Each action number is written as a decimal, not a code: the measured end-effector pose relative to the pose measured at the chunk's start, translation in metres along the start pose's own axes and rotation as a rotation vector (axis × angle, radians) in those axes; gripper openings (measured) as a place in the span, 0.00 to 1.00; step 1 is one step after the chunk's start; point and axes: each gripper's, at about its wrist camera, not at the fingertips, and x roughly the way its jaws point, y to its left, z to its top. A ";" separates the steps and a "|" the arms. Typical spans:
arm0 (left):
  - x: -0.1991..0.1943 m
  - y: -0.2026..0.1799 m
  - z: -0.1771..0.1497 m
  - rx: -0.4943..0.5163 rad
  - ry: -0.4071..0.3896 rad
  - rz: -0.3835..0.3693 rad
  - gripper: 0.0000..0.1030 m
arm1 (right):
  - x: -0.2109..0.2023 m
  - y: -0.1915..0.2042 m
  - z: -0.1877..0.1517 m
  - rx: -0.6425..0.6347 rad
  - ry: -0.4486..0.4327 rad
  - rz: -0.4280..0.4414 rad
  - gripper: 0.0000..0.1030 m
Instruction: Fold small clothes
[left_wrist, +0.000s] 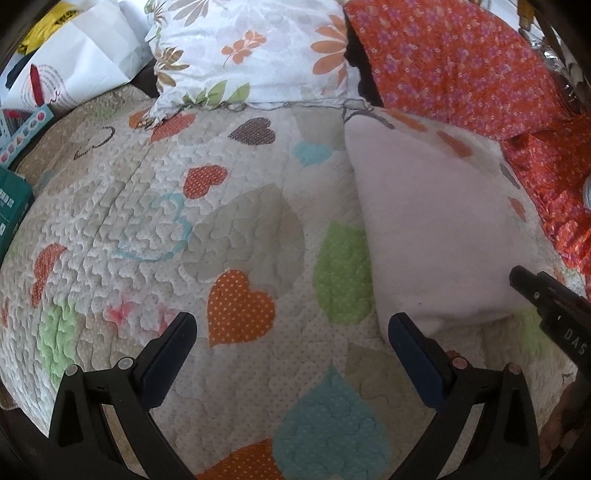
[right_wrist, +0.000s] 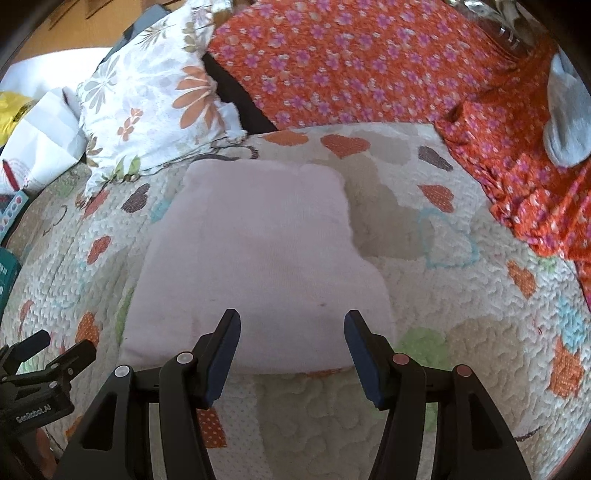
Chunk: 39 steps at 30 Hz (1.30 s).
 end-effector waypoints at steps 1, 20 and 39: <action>0.000 0.002 0.000 -0.008 0.002 0.000 1.00 | 0.001 0.005 0.000 -0.011 -0.004 0.004 0.61; -0.006 0.026 0.006 -0.070 0.003 -0.009 1.00 | 0.040 0.059 0.057 -0.022 0.030 0.079 0.66; -0.020 0.020 0.004 -0.054 -0.058 0.012 1.00 | 0.028 0.009 0.022 0.087 0.080 0.066 0.66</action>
